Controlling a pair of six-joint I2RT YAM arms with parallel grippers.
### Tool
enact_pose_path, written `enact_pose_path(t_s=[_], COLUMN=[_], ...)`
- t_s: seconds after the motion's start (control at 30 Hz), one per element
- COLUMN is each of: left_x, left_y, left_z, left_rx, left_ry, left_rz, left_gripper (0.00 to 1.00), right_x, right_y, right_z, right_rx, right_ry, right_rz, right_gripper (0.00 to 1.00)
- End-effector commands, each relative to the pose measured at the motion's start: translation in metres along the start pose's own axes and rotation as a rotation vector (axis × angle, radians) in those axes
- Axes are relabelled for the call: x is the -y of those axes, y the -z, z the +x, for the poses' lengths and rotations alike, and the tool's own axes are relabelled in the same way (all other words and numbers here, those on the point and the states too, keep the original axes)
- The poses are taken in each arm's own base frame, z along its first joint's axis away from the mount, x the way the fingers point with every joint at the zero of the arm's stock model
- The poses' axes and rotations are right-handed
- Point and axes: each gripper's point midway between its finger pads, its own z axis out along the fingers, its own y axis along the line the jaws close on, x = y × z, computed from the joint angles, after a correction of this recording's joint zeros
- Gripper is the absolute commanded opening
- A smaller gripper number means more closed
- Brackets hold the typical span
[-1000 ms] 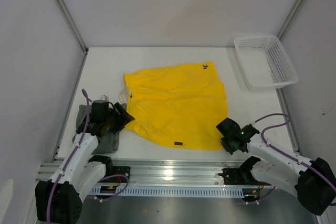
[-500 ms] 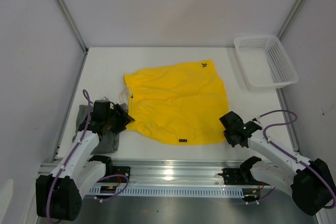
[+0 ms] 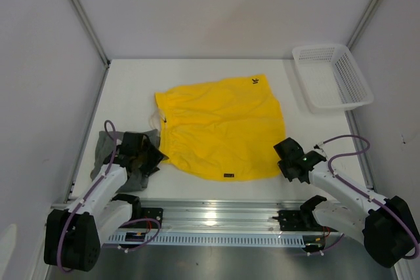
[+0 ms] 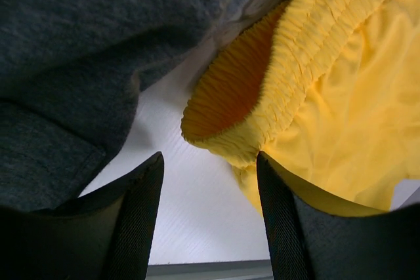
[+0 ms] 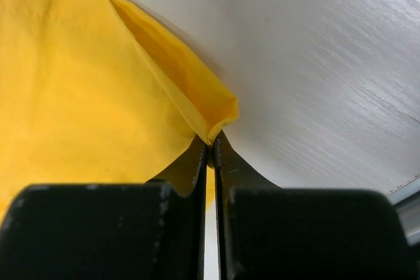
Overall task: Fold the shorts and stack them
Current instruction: Fold the shorts
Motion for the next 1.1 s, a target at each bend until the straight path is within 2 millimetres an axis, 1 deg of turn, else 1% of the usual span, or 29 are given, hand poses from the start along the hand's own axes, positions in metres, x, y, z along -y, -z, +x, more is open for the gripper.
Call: enact_pose_path(t_s=[0.0, 0.07, 0.1, 0.17, 0.23, 0.37, 0.5, 0.53, 0.63, 0.67, 0.73, 0.77, 0.8, 0.83, 0.87, 0.9, 0.93, 0.97, 1.0, 1.03, 1.07], left_x=[0.009, 0.008, 0.011, 0.008, 0.012, 0.013, 0.012, 0.010, 0.007, 0.005, 0.007, 0.006, 0.007, 0.008, 0.009, 0.008, 0.004, 0.008, 0.012, 0.008, 0.015], left_y=[-0.006, -0.010, -0.012, -0.018, -0.022, -0.029, -0.032, -0.033, -0.037, -0.038, -0.038, -0.038, -0.037, -0.034, -0.031, -0.028, -0.023, -0.016, -0.011, -0.007, -0.001], left_z=[-0.011, -0.011, -0.013, -0.012, -0.013, -0.008, -0.010, -0.015, -0.016, -0.016, -0.018, -0.019, -0.020, -0.020, -0.021, -0.021, -0.020, -0.022, -0.023, -0.019, -0.020], left_rx=[0.053, 0.051, 0.056, 0.052, 0.058, 0.068, 0.107, 0.136, 0.152, 0.158, 0.166, 0.170, 0.172, 0.169, 0.173, 0.173, 0.163, 0.167, 0.167, 0.148, 0.149], left_ry=[0.053, 0.075, 0.080, 0.104, 0.124, 0.145, 0.155, 0.170, 0.189, 0.190, 0.183, 0.180, 0.174, 0.156, 0.141, 0.129, 0.111, 0.102, 0.087, 0.080, 0.076], left_rz=[0.017, 0.011, 0.024, 0.011, 0.030, 0.043, 0.027, 0.019, 0.018, 0.016, 0.027, 0.021, 0.020, 0.008, 0.005, -0.009, -0.043, -0.040, -0.039, -0.059, -0.031], left_gripper=[0.61, 0.60, 0.60, 0.58, 0.56, 0.44, 0.43, 0.43, 0.33, 0.23, 0.08, 0.00, 0.00, 0.00, 0.00, 0.00, 0.00, 0.00, 0.00, 0.00, 0.00], right_x=[-0.013, -0.012, -0.011, -0.010, -0.009, -0.007, -0.007, -0.007, -0.006, -0.004, -0.003, -0.003, -0.003, 0.001, -0.003, -0.003, 0.000, -0.003, 0.000, 0.000, 0.000], right_y=[0.002, 0.001, 0.001, 0.001, 0.001, 0.003, 0.006, 0.007, 0.008, 0.008, 0.010, 0.011, 0.013, 0.014, 0.019, 0.024, 0.027, 0.034, 0.039, 0.043, 0.047], right_z=[-0.006, -0.005, -0.004, -0.003, -0.002, -0.003, -0.003, -0.004, -0.004, -0.004, -0.005, -0.005, -0.006, -0.007, -0.010, -0.012, -0.014, -0.018, -0.018, -0.019, -0.022], right_rx=[0.027, 0.020, 0.015, 0.012, 0.008, 0.011, 0.008, 0.008, 0.011, 0.013, 0.014, 0.015, 0.015, 0.017, 0.021, 0.023, 0.027, 0.038, 0.037, 0.040, 0.050], right_ry=[-0.023, -0.025, -0.022, -0.021, -0.016, -0.017, -0.020, -0.020, -0.024, -0.020, -0.019, -0.015, -0.016, -0.003, 0.001, 0.020, 0.046, 0.051, 0.067, 0.064, 0.057], right_rz=[-0.038, -0.038, -0.036, -0.033, -0.031, -0.033, -0.046, -0.045, -0.049, -0.046, -0.044, -0.043, -0.045, -0.032, -0.044, -0.053, -0.044, -0.057, -0.059, -0.065, -0.071], right_gripper=[0.00, 0.00, 0.00, 0.00, 0.00, 0.00, 0.00, 0.00, 0.00, 0.00, 0.00, 0.00, 0.00, 0.00, 0.00, 0.00, 0.00, 0.00, 0.00, 0.00, 0.00])
